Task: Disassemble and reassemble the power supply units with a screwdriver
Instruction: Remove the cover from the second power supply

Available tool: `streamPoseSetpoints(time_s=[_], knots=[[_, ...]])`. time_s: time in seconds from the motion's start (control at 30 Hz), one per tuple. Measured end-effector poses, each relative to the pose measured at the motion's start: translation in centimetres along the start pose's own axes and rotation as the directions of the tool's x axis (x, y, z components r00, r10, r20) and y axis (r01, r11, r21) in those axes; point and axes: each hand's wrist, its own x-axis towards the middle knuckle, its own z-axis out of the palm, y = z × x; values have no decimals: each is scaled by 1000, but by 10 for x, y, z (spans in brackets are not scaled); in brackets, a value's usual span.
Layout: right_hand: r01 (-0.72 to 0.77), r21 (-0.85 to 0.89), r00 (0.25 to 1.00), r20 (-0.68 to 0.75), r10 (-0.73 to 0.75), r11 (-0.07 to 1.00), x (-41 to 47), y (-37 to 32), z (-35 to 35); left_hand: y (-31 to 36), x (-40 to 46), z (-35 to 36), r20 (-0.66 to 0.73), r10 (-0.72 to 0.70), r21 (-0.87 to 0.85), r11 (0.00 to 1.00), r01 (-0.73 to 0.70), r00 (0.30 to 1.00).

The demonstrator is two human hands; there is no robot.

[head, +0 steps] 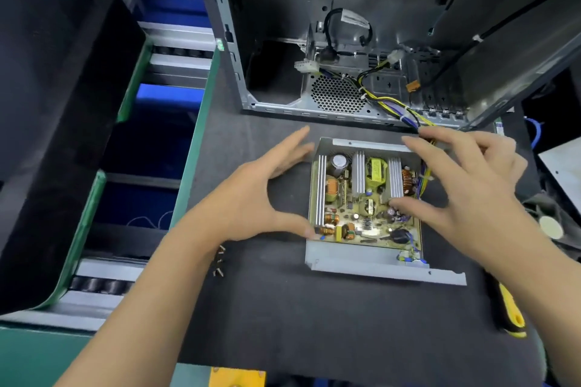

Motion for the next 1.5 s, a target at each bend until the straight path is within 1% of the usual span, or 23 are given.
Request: streamPoseSetpoints(time_s=[0.1,0.23,0.33,0.47,0.6,0.7,0.73,0.8,0.87,0.9,0.97,1.03,1.07,1.13,1.23,1.33,1.43,1.5], knots=[[4,-3,1000,-5,-4,1000,4,0,-4,-5,-9,-7,-57,12,-49,999,-14,998],[-5,31,1000,-11,6,1000,6,0,-5,-6,-15,-9,-108,20,-57,998,-26,994],[-11,46,1000,-6,11,999,4,1,-2,1,-12,-2,-87,21,2,1000,-21,996],[-18,26,1000,-5,18,1000,2,1,-1,7,1,9,-30,57,90,995,-54,998],[-23,23,1000,14,23,999,0,2,0,0,3,20,-28,121,49,992,-120,992],[-25,142,998,63,16,990,0,6,-3,-6,0,26,-27,130,103,987,-127,991],[-19,186,998,56,9,982,0,9,-5,-9,-1,28,-27,124,124,985,-120,992],[-21,253,1000,-12,25,967,1,18,-11,-13,-3,29,-40,111,136,985,-104,993],[-97,345,990,-61,125,934,0,27,-17,-16,-4,30,-56,92,145,986,-83,994],[-163,407,980,-39,195,899,-2,30,-19,-18,-4,30,-58,78,167,984,-67,995],[-327,512,942,109,317,794,-11,31,-18,-19,-3,32,-61,45,208,978,-31,997],[-433,544,901,249,354,719,-22,26,-9,-18,-1,34,-77,34,221,975,-16,996],[-454,561,891,283,356,692,-26,23,-5,-17,0,35,-84,48,239,971,-27,995],[-471,611,882,309,356,637,-32,18,2,-16,0,37,-91,90,270,961,-62,992],[-485,664,872,323,368,569,-35,16,8,-16,0,36,-101,85,266,962,-55,991],[-474,701,875,305,376,533,-38,16,12,-14,3,36,-76,94,262,962,-72,993],[-473,731,869,295,397,492,-39,16,18,-12,3,38,-88,98,261,963,-72,991],[-472,737,868,290,404,484,-38,16,21,-12,1,39,-99,91,270,961,-62,991]])
